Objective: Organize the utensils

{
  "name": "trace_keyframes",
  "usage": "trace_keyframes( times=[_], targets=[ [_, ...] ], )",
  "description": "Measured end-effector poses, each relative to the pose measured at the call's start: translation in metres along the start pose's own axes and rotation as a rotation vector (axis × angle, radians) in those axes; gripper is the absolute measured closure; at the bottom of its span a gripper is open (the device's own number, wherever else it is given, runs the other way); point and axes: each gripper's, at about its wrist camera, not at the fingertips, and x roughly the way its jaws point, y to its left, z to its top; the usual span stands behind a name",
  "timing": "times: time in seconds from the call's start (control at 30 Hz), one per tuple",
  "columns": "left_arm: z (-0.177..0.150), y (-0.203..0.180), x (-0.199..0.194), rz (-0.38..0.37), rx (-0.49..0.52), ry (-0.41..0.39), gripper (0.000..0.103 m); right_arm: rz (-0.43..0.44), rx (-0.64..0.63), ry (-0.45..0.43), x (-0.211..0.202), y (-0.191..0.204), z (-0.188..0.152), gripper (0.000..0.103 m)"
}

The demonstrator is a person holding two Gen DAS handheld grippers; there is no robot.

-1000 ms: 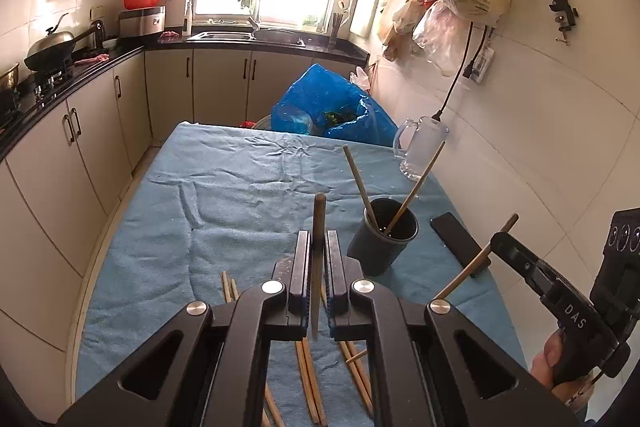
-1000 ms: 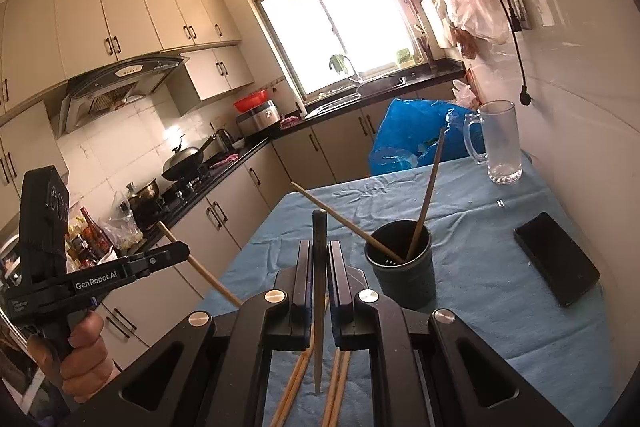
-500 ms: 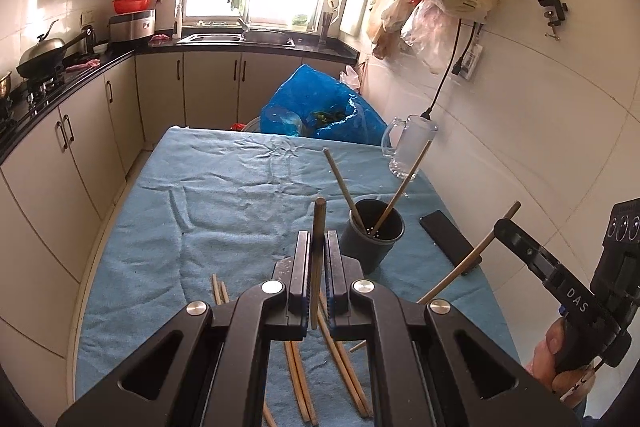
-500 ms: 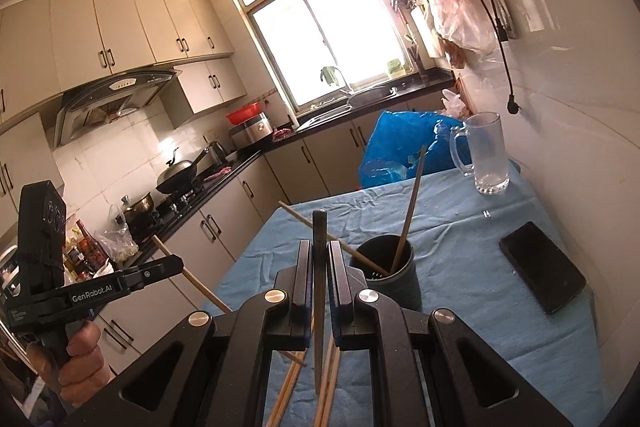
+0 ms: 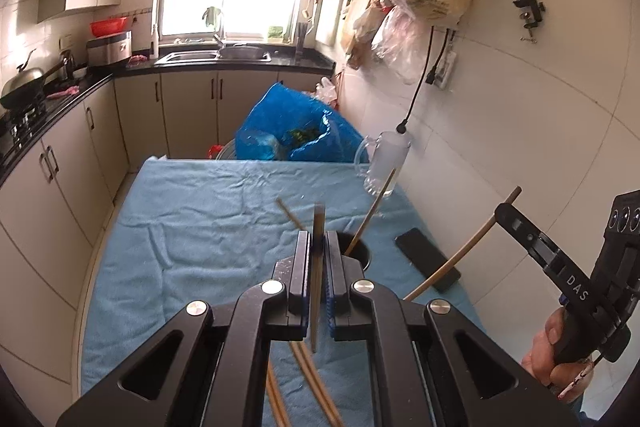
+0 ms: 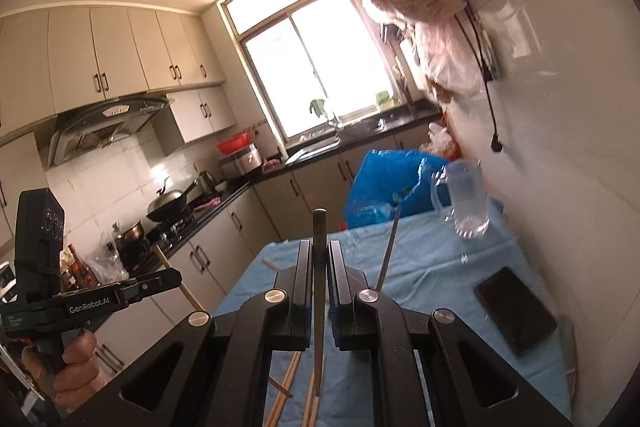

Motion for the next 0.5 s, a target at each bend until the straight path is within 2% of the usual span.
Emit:
trace_keyframes(
  times=[0.17, 0.3, 0.4, 0.5],
  targets=[
    [0.026, -0.01, 0.005, -0.012, 0.005, -0.014, 0.097, -0.018, -0.007, -0.039, 0.002, -0.003, 0.023, 0.095],
    [0.043, -0.014, 0.014, -0.024, 0.006, -0.01, 0.097, -0.024, 0.007, -0.036, 0.012, -0.008, 0.038, 0.095],
    [0.043, -0.009, 0.021, -0.018, 0.008, 0.005, 0.097, -0.022, 0.015, -0.031, 0.016, -0.011, 0.043, 0.095],
    [0.028, 0.006, 0.03, 0.0, 0.002, 0.046, 0.097, -0.014, 0.014, -0.017, 0.02, -0.013, 0.037, 0.095]
  ],
)
